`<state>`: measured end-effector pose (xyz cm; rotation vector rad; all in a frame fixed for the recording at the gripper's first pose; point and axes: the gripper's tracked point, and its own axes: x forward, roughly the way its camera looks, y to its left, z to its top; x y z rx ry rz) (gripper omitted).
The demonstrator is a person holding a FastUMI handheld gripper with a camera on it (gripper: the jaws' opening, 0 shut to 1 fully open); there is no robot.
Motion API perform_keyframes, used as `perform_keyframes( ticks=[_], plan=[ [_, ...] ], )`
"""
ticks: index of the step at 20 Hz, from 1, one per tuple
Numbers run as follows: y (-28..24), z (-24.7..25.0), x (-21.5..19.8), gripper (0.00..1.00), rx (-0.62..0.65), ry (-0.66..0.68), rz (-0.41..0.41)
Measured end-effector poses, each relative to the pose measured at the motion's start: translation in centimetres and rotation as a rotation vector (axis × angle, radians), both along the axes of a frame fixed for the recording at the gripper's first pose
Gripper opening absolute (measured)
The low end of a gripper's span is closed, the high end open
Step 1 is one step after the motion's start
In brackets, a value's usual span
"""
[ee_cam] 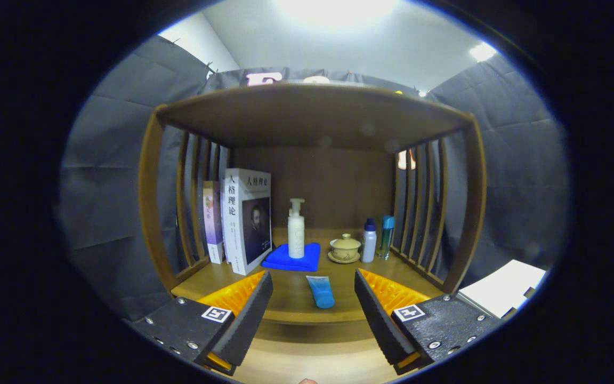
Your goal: Pull open the drawer, take out the items inside it, and place them on the countertop above the cabinet.
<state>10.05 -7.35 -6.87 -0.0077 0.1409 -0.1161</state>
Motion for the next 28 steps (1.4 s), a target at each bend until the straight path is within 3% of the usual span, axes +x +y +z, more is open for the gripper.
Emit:
perform_keyframes(
  ticks=[5, 7, 14, 19, 28],
  plan=[
    [3.6, 0.7, -8.5, 0.95, 0.035, -0.080, 0.068],
    [6.1, -0.3, -11.1, 0.95, 0.034, -0.092, 0.143],
    [8.8, -7.3, -18.6, 0.95, -0.093, 0.021, 0.203],
    [9.0, -11.0, -20.4, 0.95, -0.102, 0.094, 0.202],
    [5.4, -15.8, -18.4, 0.95, -0.018, 0.182, 0.074]
  ],
)
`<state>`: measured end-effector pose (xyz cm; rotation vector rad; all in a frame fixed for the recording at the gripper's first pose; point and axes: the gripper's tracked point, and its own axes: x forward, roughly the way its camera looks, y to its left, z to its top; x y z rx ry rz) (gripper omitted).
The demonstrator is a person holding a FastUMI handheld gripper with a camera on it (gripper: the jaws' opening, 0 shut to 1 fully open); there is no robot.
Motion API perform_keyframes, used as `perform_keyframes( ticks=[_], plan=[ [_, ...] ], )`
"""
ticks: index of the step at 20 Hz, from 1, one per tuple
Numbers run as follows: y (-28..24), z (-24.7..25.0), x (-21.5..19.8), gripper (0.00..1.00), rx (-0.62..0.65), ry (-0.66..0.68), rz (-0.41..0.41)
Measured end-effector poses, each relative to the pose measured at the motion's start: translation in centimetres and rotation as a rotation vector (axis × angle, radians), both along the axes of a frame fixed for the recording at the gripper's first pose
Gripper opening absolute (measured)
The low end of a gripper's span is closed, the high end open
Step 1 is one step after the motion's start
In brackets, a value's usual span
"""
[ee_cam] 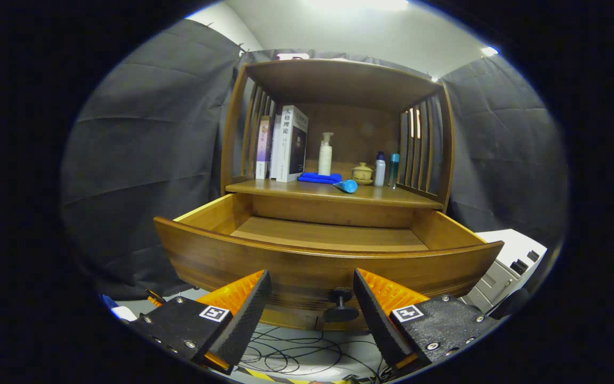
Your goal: Pull open the drawer, take out the items inside it, and place them on the countertop above the cabinet.
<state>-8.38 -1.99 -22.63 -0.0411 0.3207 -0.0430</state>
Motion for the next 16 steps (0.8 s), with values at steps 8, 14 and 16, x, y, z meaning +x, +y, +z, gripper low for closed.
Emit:
perform_keyframes(
  ticks=[8, 14, 16],
  plan=[
    [-1.9, -0.9, 1.4, 0.95, 0.057, 0.010, -0.083],
    [-2.1, -0.9, 1.8, 0.95, 0.055, 0.000, -0.078],
    [-2.1, -0.9, 2.1, 0.95, 0.065, -0.002, -0.074]
  ],
)
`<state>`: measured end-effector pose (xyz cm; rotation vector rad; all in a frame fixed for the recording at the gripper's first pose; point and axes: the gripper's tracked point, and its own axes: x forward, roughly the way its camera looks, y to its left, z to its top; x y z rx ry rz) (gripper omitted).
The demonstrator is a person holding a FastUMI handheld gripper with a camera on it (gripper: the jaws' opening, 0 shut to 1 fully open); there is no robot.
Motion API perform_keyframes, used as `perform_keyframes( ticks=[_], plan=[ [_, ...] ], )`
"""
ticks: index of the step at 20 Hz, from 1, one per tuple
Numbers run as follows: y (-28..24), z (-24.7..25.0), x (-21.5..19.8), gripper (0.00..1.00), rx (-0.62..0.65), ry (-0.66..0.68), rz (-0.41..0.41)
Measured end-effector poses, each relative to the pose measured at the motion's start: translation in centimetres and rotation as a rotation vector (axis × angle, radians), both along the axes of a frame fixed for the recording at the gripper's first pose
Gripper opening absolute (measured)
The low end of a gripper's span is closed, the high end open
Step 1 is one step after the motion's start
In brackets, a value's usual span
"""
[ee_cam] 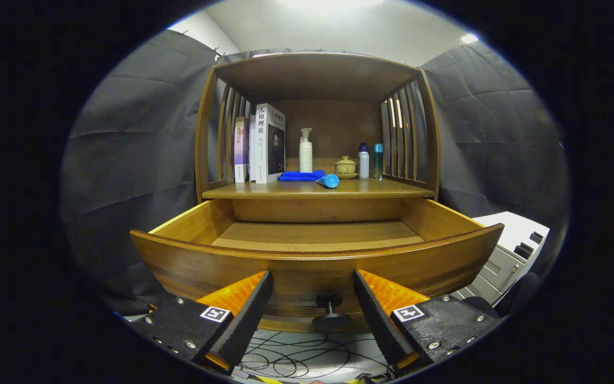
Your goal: Pull open the drawer, take out the items inside it, and place them on the countertop above the cabinet.
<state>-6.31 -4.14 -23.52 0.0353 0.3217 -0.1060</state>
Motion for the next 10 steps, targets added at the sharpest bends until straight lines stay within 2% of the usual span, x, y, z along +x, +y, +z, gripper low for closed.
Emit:
perform_keyframes(
  ticks=[10],
  plan=[
    [-0.4, -0.2, 3.3, 0.96, -0.001, -0.008, 0.011]
  ],
)
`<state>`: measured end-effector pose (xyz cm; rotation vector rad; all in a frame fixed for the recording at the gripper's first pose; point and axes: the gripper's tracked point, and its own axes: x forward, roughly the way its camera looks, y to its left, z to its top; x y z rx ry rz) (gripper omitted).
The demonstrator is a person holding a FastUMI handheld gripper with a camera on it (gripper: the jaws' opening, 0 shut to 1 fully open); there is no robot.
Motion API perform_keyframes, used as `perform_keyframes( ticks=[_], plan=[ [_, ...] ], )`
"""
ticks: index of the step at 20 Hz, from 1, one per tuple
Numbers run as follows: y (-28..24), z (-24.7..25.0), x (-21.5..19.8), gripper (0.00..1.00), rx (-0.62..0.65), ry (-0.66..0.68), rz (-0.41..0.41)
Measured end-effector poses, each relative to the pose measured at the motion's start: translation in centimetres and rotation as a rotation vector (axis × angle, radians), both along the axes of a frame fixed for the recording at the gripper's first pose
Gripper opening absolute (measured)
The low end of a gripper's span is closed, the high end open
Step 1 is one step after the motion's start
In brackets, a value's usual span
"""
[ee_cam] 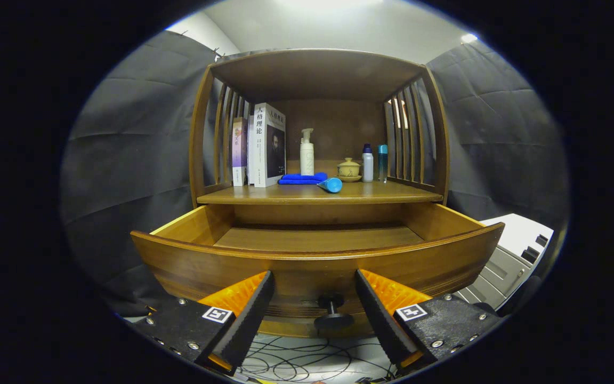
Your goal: Pull open the drawer, take out the items inside it, and place them on the countertop above the cabinet.
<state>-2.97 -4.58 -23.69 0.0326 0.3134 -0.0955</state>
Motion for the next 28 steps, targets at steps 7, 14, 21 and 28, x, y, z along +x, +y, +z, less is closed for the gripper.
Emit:
perform_keyframes(
  ticks=[7, 14, 21, 28],
  plan=[
    [-0.6, 0.3, 3.9, 0.96, -0.005, -0.034, -0.008],
    [-0.9, -0.5, 7.7, 0.95, -0.022, -0.037, -0.014],
    [-1.3, -1.4, 11.3, 0.95, -0.077, -0.043, -0.001],
    [-1.6, -1.9, 14.3, 0.95, -0.075, -0.041, 0.000]
  ],
)
